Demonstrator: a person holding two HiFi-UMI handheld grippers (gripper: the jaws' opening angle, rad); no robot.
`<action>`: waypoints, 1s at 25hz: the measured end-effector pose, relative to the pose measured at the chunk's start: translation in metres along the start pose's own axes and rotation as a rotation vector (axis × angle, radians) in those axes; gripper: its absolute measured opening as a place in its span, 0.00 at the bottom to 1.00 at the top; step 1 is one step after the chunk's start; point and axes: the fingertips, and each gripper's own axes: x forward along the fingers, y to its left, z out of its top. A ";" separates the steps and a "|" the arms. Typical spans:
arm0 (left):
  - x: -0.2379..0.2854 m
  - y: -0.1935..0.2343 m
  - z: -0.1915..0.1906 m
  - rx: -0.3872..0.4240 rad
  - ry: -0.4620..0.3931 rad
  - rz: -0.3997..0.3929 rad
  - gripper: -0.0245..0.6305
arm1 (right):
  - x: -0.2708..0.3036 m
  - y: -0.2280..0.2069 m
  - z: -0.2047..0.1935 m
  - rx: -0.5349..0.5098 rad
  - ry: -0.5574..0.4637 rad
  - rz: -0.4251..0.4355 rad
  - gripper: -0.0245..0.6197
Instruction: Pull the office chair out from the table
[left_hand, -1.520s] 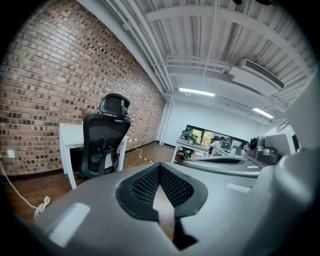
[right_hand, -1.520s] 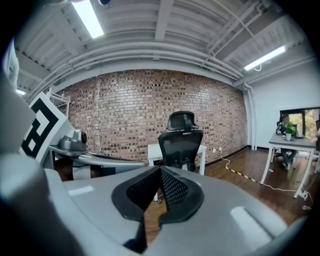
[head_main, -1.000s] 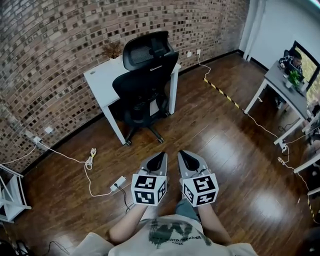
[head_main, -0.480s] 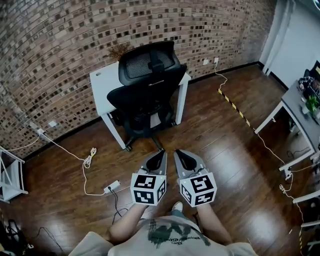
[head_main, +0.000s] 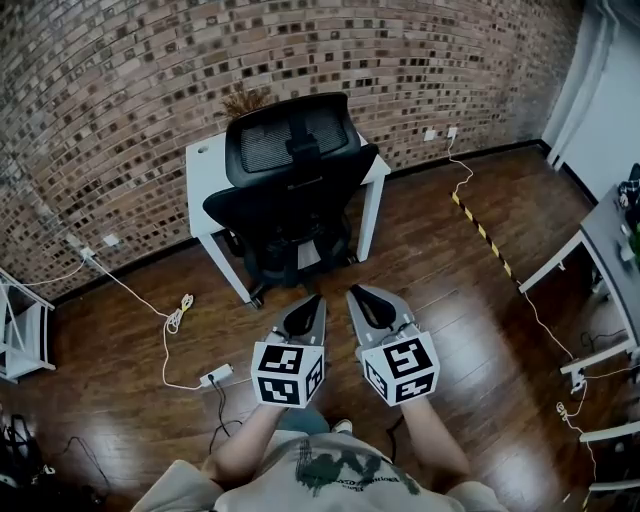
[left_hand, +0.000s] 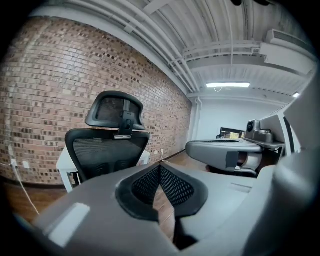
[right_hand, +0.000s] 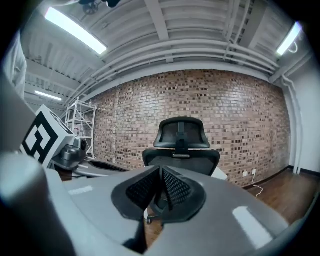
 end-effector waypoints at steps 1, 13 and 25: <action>0.005 0.003 0.001 0.000 -0.002 0.009 0.06 | 0.004 -0.004 0.001 -0.004 -0.002 0.007 0.05; 0.100 0.047 0.033 -0.040 -0.044 0.061 0.06 | 0.092 -0.057 0.007 -0.042 0.004 0.093 0.05; 0.155 0.123 0.097 -0.059 -0.099 0.101 0.06 | 0.185 -0.098 0.049 -0.090 -0.008 0.138 0.08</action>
